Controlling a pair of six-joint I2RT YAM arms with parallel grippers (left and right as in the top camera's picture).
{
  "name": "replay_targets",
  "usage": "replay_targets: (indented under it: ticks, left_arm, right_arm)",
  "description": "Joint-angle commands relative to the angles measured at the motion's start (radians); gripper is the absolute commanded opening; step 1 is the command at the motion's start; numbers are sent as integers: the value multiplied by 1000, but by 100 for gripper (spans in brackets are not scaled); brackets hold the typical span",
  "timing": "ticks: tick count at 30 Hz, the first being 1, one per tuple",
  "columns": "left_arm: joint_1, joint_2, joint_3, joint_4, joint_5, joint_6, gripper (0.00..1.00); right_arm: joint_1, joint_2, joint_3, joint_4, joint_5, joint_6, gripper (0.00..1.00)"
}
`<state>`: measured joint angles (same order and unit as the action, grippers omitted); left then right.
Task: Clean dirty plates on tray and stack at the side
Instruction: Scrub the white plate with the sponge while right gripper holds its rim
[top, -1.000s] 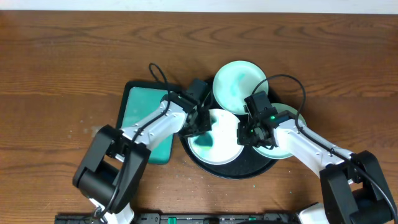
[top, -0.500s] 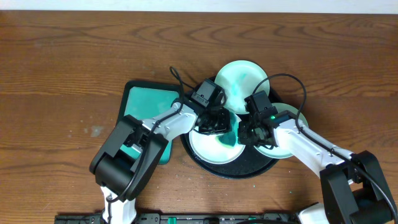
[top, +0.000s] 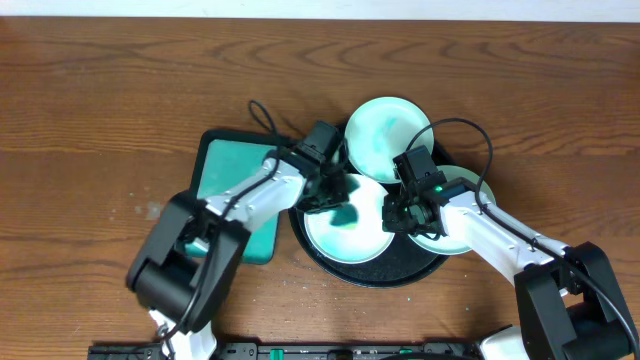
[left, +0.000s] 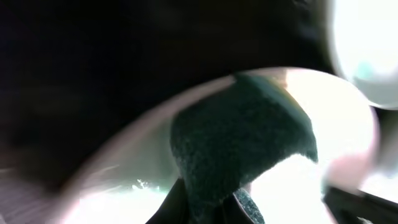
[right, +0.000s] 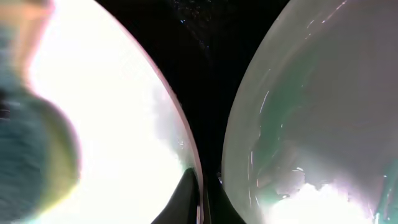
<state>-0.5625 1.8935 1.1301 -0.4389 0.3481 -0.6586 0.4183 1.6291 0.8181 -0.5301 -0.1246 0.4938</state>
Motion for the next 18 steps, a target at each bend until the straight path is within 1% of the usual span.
replay_targets:
  ticks: [1,4,8,9,15,18]
  left_arm:
    - [37,-28,-23,-60,-340,-15,7]
    - [33,-30,-24,-73,-307,-12,7]
    - [0,-8,-26,-44,-194,6,7]
    - [-16,-1,-26,-13,-145,29,7]
    - [-90,49,-26,178,81,83,7]
    - [-112,63,-26,230,138,105,7]
  right_arm:
    - [-11,18,-7,-4,76,6,1]
    - [-11,18,-7,-3,76,6,1]
    - [-11,18,-7,-1,76,6,1]
    - [-11,19,-7,-1,76,6,1]
    - [-11,18,-7,-3,76,6,1]
    - [-11,18,-7,-4,76,6,1]
